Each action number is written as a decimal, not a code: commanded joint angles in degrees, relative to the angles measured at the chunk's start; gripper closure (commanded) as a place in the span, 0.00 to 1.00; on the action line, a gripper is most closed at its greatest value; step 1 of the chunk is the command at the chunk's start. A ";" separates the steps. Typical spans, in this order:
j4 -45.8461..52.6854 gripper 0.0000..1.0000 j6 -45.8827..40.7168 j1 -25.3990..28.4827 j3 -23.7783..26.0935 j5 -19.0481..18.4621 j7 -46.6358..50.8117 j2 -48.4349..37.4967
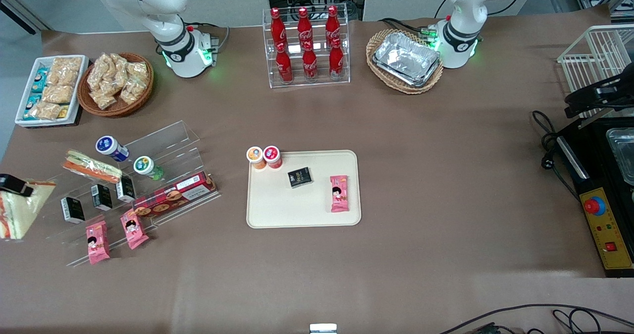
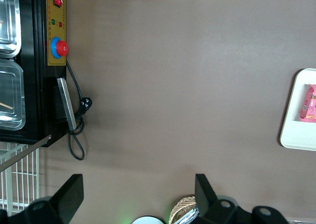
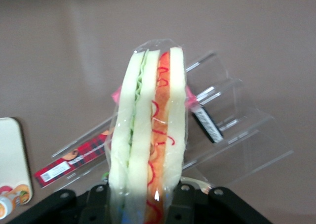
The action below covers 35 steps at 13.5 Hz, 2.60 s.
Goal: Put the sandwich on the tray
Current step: 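Lift the sandwich off the rack with the right gripper, then carry the sandwich over the cream tray and lower it beside the black box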
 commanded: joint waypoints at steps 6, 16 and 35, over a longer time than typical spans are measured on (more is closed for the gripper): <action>1.23 0.63 -1.91 20.47 0.06 -4.24 -0.06 -2.26; 1.14 0.64 4.76 30.69 6.55 -10.84 -25.61 3.80; -1.15 0.64 24.28 45.01 8.32 -17.35 -36.62 25.07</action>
